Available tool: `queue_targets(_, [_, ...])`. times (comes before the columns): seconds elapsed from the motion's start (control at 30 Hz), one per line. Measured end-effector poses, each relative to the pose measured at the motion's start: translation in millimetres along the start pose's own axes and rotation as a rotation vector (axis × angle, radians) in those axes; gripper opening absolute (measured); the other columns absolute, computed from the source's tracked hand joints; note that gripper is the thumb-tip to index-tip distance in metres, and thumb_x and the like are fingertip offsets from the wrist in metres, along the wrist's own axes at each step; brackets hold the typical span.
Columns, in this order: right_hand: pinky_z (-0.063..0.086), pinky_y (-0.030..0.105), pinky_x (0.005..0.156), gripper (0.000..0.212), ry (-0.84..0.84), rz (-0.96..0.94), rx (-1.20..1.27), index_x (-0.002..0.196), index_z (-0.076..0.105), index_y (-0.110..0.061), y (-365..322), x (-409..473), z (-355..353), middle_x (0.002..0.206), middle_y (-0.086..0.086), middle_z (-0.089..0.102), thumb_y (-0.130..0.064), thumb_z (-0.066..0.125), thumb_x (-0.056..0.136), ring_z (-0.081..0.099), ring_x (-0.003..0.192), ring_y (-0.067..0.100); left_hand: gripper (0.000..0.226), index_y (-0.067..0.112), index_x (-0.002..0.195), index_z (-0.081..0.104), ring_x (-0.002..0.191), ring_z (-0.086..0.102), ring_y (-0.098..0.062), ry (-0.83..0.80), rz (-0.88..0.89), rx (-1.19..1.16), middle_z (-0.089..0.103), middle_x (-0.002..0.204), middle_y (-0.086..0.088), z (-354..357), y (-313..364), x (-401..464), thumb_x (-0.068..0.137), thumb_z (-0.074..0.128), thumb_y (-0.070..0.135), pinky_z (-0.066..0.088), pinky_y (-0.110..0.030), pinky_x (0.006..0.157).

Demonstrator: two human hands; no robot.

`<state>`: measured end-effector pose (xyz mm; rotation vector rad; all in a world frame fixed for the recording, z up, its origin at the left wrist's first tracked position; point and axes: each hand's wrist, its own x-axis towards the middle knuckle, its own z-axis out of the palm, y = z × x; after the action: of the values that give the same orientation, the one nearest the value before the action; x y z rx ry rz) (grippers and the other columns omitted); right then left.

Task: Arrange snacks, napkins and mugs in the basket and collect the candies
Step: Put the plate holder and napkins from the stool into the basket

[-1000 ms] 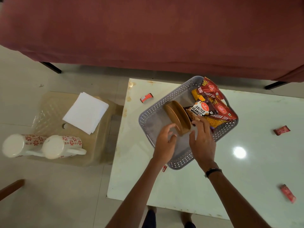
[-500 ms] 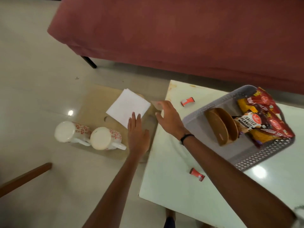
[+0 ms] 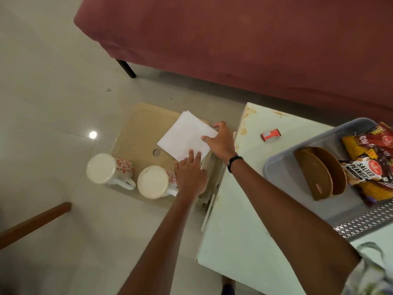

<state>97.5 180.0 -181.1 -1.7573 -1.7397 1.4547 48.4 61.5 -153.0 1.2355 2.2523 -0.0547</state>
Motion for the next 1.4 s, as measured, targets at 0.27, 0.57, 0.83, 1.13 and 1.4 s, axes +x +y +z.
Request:
queue_targets(0.27, [0.051, 0.037, 0.078, 0.018, -0.084, -0.399, -0.3, 0.09, 0.056, -0.009, -11, -7, 13, 0.103, 0.008, 0.057, -0.003, 0.062, 0.075, 0.051, 0.081, 0.019, 0.059, 0.021, 0.145, 0.027, 0.124, 0.046, -0.035, -0.069, 0.032, -0.026, 0.027, 0.155, -0.007, -6, -7, 10, 0.087, 0.041, 0.021, 0.026, -0.05, 0.11])
queue_targets(0.57, [0.051, 0.032, 0.071, 0.022, -0.047, -0.225, 0.151, 0.102, 0.067, -0.005, 0, -24, -40, 0.094, 0.007, 0.067, -0.004, 0.067, 0.08, 0.061, 0.083, 0.019, 0.056, 0.005, 0.14, 0.033, 0.134, 0.036, -0.029, 0.415, -0.025, -0.563, 0.037, 0.148, -0.013, -2, 22, -27, 0.087, 0.049, 0.015, 0.03, -0.043, 0.111])
queue_targets(0.83, [0.059, 0.036, 0.08, 0.055, -0.317, 0.107, 0.509, 0.115, 0.061, -0.018, 18, -79, -194, 0.116, 0.002, 0.067, -0.027, 0.08, 0.064, 0.065, 0.103, 0.021, 0.078, 0.015, 0.138, 0.04, 0.12, 0.053, -0.021, -0.132, -0.105, -1.802, 0.052, 0.138, -0.012, -41, 75, -54, 0.076, 0.061, 0.059, 0.045, -0.037, 0.098])
queue_targets(1.13, [0.043, 0.008, 0.048, 0.019, 0.056, -0.081, 0.206, 0.099, 0.061, -0.017, 63, -145, -251, 0.086, -0.006, 0.065, -0.026, 0.069, 0.083, 0.061, 0.074, 0.011, 0.033, 0.015, 0.119, 0.058, 0.105, 0.063, -0.026, -0.313, -0.158, -1.64, 0.067, 0.117, -0.01, -3, 159, -94, 0.087, 0.06, 0.007, 0.051, -0.046, 0.093])
queue_targets(1.4, [0.042, 0.02, 0.043, 0.037, 0.306, -0.422, -0.498, 0.097, 0.053, -0.02, 124, -205, -247, 0.066, -0.001, 0.066, -0.011, 0.077, 0.071, 0.062, 0.052, 0.017, 0.036, 0.022, 0.118, 0.054, 0.105, 0.059, -0.025, -0.246, -0.24, -1.179, 0.062, 0.115, -0.005, 43, 227, -133, 0.082, 0.061, 0.027, 0.048, -0.035, 0.089])
